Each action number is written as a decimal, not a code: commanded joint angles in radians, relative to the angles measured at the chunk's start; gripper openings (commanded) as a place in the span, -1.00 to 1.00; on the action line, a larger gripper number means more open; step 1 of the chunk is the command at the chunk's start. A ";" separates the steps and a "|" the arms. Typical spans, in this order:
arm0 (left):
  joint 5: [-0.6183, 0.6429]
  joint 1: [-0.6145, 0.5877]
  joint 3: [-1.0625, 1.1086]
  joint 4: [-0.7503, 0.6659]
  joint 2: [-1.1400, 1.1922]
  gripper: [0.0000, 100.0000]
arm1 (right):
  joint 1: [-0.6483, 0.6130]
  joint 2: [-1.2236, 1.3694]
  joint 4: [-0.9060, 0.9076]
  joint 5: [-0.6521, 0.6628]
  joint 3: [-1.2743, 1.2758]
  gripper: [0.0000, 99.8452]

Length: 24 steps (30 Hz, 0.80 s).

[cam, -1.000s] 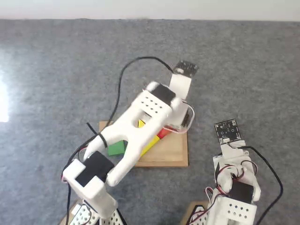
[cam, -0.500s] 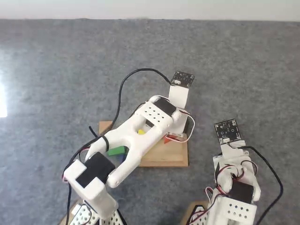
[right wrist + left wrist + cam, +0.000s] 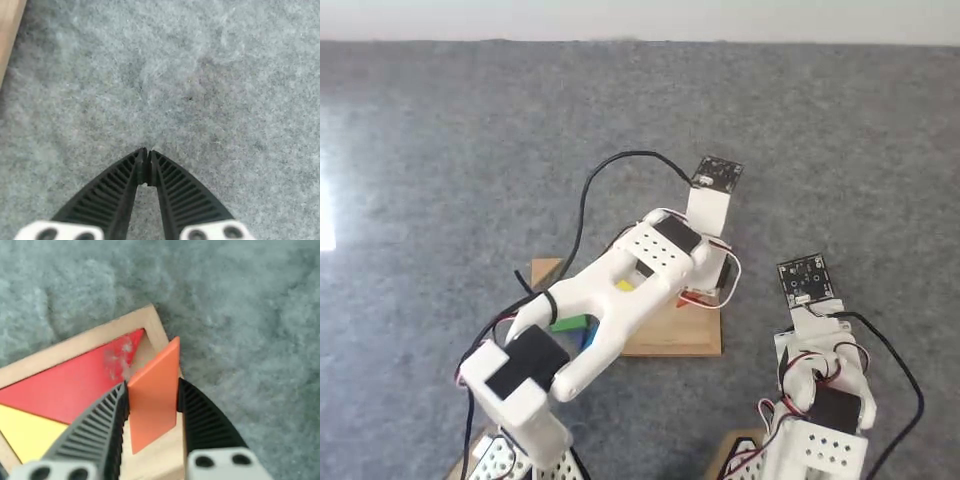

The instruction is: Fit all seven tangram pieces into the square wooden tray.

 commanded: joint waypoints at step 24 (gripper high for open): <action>-0.084 -0.100 -0.042 -0.029 -0.064 -0.65 | 0.007 -0.013 0.004 -0.002 0.018 -0.97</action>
